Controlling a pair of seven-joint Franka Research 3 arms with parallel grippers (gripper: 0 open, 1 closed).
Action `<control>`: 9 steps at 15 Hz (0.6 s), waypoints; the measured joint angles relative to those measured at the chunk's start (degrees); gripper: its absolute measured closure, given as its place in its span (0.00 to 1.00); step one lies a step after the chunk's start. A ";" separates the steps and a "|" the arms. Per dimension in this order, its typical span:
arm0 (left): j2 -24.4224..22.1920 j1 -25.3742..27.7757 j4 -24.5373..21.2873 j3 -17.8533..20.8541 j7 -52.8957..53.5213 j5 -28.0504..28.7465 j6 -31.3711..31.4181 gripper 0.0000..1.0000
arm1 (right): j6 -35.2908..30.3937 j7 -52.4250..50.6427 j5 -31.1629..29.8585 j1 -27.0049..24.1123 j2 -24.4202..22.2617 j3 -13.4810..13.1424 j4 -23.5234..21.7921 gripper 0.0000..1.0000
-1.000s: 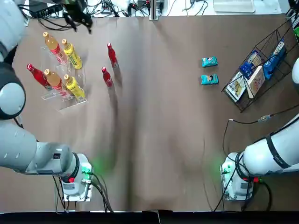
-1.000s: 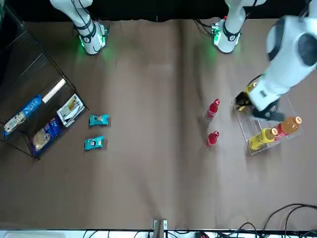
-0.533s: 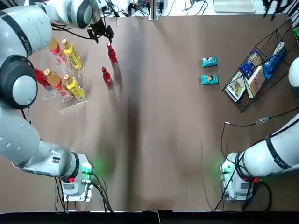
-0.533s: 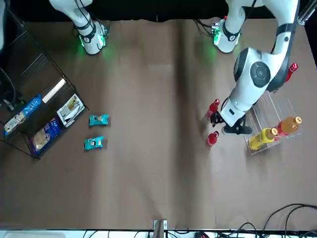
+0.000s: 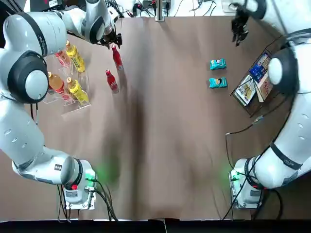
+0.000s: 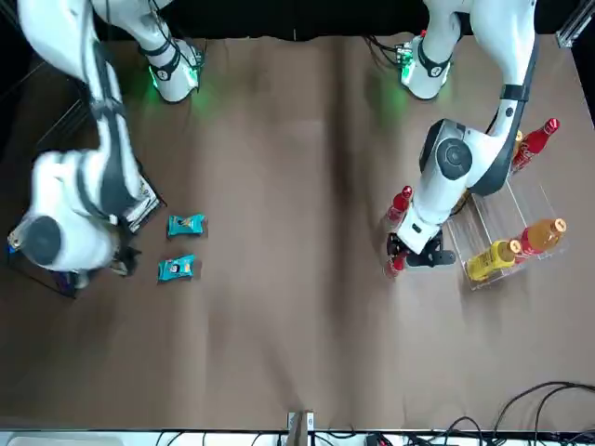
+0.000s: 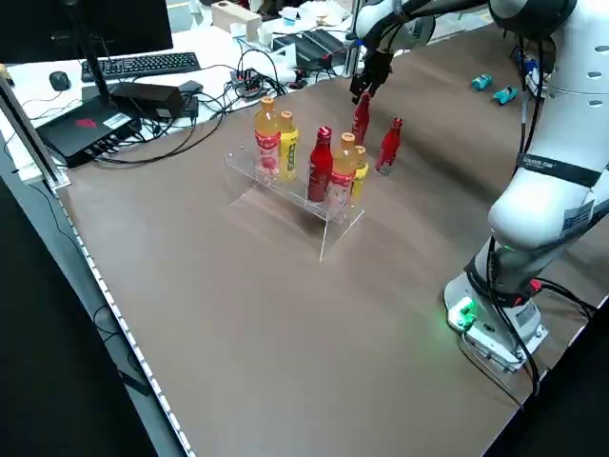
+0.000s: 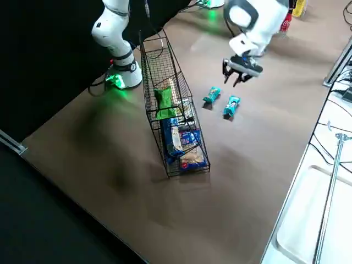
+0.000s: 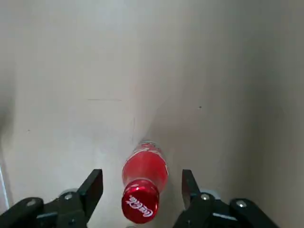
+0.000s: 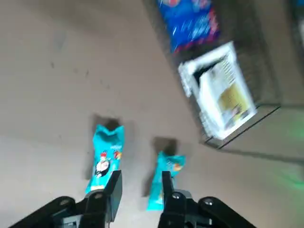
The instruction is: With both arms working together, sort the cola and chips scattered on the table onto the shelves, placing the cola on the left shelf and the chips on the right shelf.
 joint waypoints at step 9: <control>-0.03 -0.03 1.06 0.01 -1.95 0.11 -3.40 0.50 | 20.35 7.30 4.45 2.16 5.60 0.00 -9.10 0.44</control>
